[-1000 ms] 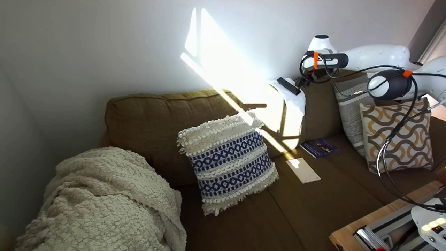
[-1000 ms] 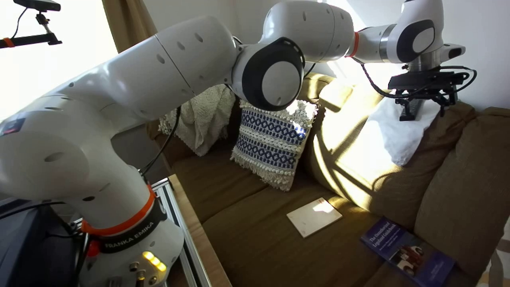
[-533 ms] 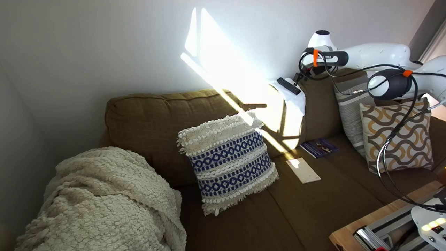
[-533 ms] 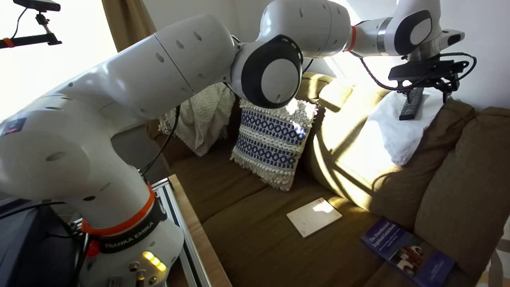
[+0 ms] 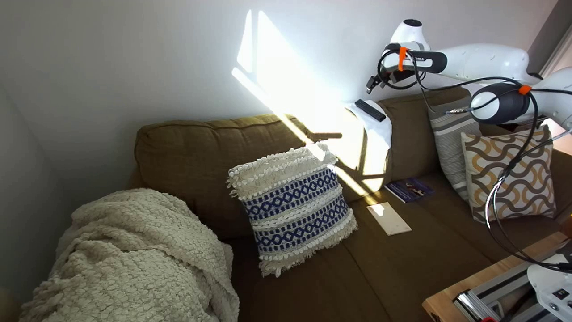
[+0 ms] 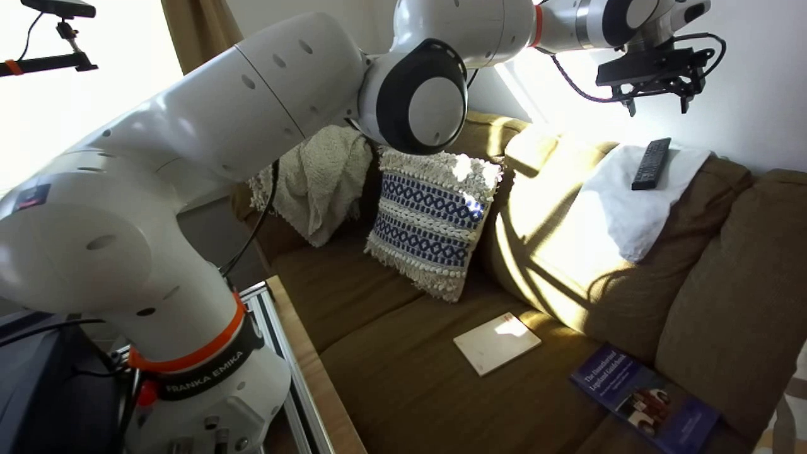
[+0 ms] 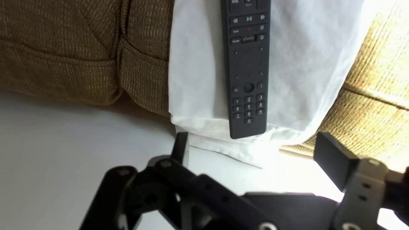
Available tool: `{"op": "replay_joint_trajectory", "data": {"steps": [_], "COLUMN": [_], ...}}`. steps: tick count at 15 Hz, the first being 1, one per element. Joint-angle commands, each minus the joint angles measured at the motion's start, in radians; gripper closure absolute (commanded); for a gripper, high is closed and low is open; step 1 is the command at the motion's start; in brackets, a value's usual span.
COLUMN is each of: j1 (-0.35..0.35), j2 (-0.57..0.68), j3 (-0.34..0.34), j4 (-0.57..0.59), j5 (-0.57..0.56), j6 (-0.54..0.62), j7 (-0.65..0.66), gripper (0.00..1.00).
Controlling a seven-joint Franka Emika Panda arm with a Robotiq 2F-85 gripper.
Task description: Turn the remote control over
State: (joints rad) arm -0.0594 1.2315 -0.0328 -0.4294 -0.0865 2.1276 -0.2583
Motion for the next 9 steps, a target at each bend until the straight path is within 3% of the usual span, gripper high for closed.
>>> {"op": "replay_joint_trajectory", "data": {"steps": [1,3,4,9], "j1": [0.023,0.039,0.031,0.039], "j2": [-0.022,-0.025,-0.019,-0.035], "j3": [-0.032,-0.074,-0.041,-0.066], "j4": [-0.002,0.0,0.0,-0.024], "j5": [-0.016,-0.045,-0.024,-0.034], "j6": [-0.064,-0.087,-0.048,-0.049], "j7": [0.116,0.222,0.144,0.202], "gripper": [0.0,0.0,0.0,0.0]}}
